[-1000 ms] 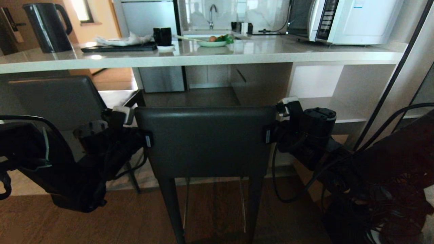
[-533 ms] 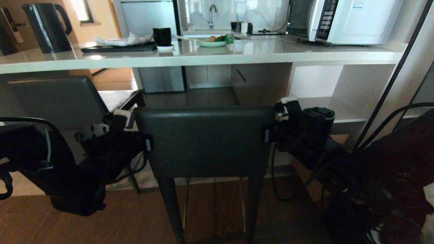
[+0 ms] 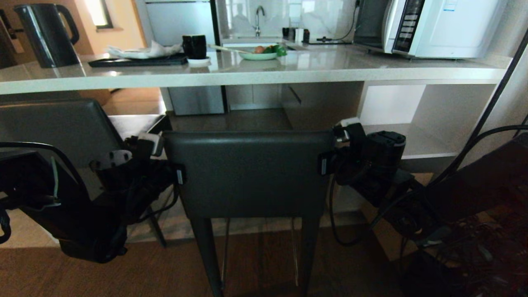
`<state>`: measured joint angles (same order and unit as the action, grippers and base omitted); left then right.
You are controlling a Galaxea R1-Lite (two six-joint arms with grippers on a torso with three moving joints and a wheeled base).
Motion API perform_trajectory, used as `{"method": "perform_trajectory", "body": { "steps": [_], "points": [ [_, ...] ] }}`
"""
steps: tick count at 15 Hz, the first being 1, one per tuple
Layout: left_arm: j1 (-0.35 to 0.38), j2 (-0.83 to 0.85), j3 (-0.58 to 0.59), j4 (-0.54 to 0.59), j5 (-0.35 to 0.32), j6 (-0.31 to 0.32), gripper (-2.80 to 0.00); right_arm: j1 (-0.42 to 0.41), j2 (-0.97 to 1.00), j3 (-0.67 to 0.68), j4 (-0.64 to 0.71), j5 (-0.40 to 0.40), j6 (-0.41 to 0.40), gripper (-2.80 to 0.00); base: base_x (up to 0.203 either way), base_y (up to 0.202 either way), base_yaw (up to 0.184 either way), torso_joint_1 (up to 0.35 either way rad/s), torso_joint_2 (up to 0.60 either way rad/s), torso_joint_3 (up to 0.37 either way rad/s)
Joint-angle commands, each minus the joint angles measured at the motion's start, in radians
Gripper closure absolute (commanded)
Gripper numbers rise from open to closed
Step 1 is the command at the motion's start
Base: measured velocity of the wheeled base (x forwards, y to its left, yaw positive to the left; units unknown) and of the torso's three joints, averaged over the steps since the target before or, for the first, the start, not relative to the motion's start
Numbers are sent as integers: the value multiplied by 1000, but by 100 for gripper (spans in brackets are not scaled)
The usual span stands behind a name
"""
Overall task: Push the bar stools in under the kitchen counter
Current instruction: Push the gray chair back under the dining table
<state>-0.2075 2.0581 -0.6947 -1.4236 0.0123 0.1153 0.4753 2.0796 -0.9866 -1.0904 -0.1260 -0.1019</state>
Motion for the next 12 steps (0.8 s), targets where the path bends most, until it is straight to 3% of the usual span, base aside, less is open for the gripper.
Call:
{"method": "perform_trajectory", "body": {
  "steps": [1, 12],
  "points": [
    [-3, -1, 0, -14, 0, 0, 0, 0, 2, 0, -8, -1, -1, 0, 188, 0, 5, -2, 7, 3],
    [0, -3, -2, -15, -2, 0, 0, 2, 2, 6, -8, -1, -1, 0, 192, 0, 1, 2, 3, 2]
  ]
}}
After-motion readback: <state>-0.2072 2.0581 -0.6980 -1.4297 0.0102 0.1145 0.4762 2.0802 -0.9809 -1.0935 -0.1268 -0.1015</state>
